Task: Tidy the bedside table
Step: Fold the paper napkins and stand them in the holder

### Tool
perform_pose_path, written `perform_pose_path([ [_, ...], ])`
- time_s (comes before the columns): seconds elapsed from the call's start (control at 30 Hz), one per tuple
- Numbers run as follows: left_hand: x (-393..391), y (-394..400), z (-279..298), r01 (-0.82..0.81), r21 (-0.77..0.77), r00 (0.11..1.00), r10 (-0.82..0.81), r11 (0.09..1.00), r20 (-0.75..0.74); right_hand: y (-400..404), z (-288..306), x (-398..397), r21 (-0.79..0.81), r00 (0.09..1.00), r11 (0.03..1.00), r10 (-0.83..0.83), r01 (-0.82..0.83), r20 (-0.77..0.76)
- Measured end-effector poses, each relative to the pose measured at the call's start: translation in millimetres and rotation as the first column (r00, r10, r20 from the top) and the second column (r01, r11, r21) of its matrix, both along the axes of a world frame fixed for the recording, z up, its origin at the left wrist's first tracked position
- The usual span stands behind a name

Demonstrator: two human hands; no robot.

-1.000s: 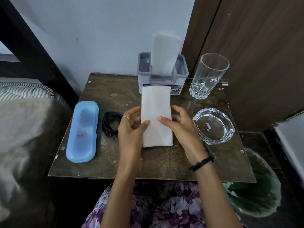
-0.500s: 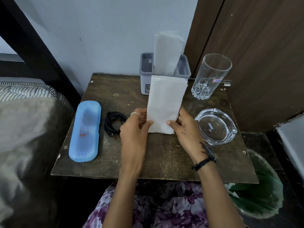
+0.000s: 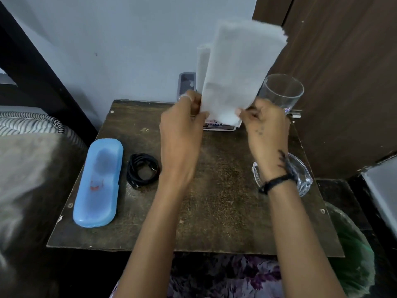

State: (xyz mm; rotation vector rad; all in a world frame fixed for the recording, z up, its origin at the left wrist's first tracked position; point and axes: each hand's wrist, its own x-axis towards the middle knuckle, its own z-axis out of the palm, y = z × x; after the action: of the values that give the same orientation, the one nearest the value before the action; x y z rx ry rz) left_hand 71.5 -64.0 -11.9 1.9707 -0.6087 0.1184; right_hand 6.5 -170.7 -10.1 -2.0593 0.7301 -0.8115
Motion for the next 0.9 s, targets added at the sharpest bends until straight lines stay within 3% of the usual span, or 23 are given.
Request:
perform_pose_path([
  [0.2,47,-30,-5,-0.14,0.12,0.975,0.116,0.983,0.188,-25,6,39,-0.214,0.998,0.977,-0.028,0.015,-0.056],
  [0.43,47,-32,-17,-0.176,0.139,0.973,0.151,0.975,0.172,-30,-15,50,-0.29,0.998,0.957,-0.038,0.024,-0.043],
  [0.6,44,-33,-17,-0.135,0.195,0.97,0.09,0.971,0.225,-18,-25,54,-0.373,0.997,0.927,-0.056,0.033,-0.05],
  [0.73,44,-34,-24,-0.206,0.303,0.941,0.104,0.93,0.322,-15,-26,55,-0.445,0.991,0.895,-0.085,0.029,-0.106],
  [0.9,50,-31,-29,-0.189,0.369,0.958,0.088,0.91,0.274,-9,-23,52,-0.472,0.978,0.881,-0.078,-0.024,-0.195],
])
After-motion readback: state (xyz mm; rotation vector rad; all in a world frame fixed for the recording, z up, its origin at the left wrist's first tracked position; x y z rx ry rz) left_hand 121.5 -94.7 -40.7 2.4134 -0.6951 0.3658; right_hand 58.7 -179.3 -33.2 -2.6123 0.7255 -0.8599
